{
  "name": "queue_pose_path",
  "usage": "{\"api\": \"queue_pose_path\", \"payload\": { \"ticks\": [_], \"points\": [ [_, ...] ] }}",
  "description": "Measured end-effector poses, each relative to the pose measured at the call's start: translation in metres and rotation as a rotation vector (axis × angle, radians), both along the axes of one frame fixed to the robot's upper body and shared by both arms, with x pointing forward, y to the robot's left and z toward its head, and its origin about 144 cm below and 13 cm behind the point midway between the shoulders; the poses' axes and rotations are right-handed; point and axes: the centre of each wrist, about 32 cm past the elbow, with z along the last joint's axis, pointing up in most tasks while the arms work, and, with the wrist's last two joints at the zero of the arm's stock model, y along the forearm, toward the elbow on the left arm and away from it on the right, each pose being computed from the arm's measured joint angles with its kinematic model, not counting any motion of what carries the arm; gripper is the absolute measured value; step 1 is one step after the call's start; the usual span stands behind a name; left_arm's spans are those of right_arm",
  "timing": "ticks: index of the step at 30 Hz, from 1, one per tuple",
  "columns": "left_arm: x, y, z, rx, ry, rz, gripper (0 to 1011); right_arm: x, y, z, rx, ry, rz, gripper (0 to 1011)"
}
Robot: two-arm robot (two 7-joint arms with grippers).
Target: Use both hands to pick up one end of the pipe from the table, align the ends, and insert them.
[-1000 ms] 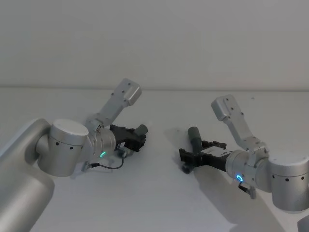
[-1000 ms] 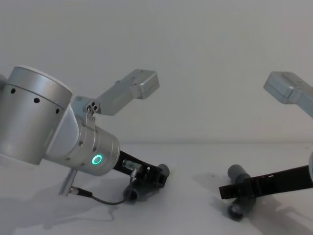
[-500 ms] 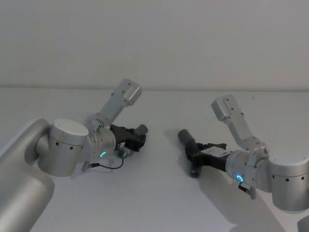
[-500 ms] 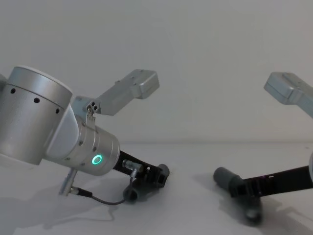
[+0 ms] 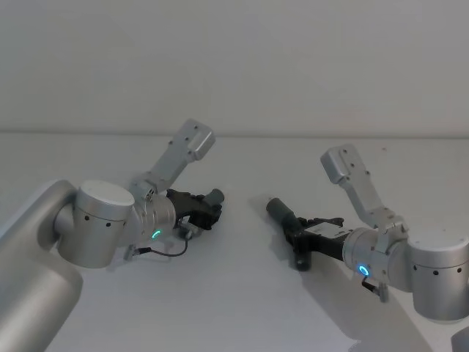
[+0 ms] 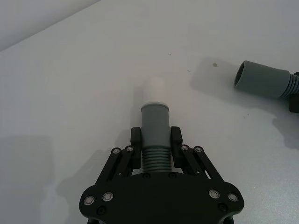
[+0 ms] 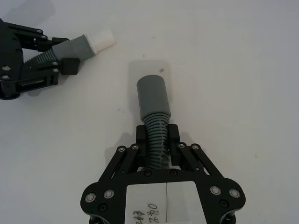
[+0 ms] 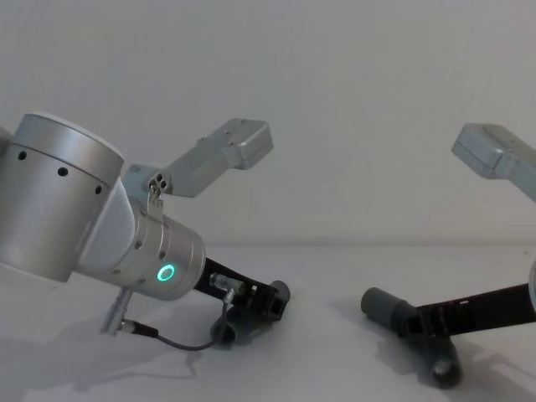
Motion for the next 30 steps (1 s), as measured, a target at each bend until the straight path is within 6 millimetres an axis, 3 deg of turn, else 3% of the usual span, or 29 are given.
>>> {"api": "queue_pose_path", "payload": {
  "ticks": [30],
  "points": [
    [0.0018,-0.0027,0.0015,0.012,-0.011,-0.019,357,-0.0013,-0.0015,0.0004,-0.001,-0.012,0.0,263]
  ]
}}
